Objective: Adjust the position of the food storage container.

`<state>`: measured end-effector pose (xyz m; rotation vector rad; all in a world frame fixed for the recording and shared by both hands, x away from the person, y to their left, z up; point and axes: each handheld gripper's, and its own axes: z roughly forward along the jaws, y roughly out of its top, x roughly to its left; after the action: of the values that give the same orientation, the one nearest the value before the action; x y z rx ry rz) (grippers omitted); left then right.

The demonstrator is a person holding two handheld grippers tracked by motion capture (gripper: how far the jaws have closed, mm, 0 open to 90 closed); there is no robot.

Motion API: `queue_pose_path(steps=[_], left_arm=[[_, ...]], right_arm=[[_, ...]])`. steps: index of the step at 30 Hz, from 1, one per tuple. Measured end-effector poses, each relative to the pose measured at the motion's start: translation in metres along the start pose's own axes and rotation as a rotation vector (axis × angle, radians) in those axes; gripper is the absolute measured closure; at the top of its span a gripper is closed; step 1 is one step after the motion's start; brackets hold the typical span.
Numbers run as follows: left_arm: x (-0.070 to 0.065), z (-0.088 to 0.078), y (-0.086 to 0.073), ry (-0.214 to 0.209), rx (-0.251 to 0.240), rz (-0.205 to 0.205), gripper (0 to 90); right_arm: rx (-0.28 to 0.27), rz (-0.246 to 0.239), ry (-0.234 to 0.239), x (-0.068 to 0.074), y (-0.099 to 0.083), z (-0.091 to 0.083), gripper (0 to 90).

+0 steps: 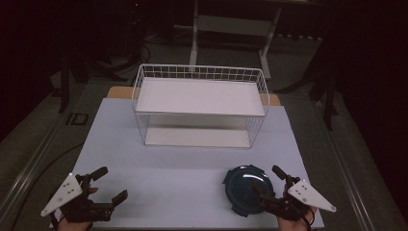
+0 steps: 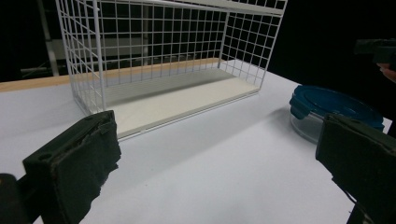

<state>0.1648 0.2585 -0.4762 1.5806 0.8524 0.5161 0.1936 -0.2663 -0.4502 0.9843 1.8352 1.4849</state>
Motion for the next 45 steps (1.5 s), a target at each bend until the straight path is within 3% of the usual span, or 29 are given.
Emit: queue_pose_path(steps=[11,20,29,35,38,45], left_arm=[[-0.001,0.001,0.0,-0.01,0.006,0.007,0.0],[-0.001,0.001,0.0,-0.01,0.003,0.004,0.0],[0.0,0.002,0.0,-0.017,0.007,0.003,0.0],[0.0,0.003,0.0,-0.02,0.007,0.002,0.0],[0.0,0.004,0.0,-0.02,0.013,0.008,0.0],[0.0,0.004,0.0,-0.018,0.011,0.008,0.0]], right_arm=[[0.023,0.027,0.025,0.003,0.01,-0.002,13.6],[0.033,0.004,0.058,0.0,0.024,-0.003,13.5],[0.126,0.041,0.11,-0.01,0.031,-0.008,10.2],[0.183,0.036,0.13,-0.011,0.022,-0.017,10.3],[0.237,0.053,0.145,-0.013,0.014,-0.023,16.5],[0.37,0.049,0.168,-0.021,-0.011,-0.035,47.4]])
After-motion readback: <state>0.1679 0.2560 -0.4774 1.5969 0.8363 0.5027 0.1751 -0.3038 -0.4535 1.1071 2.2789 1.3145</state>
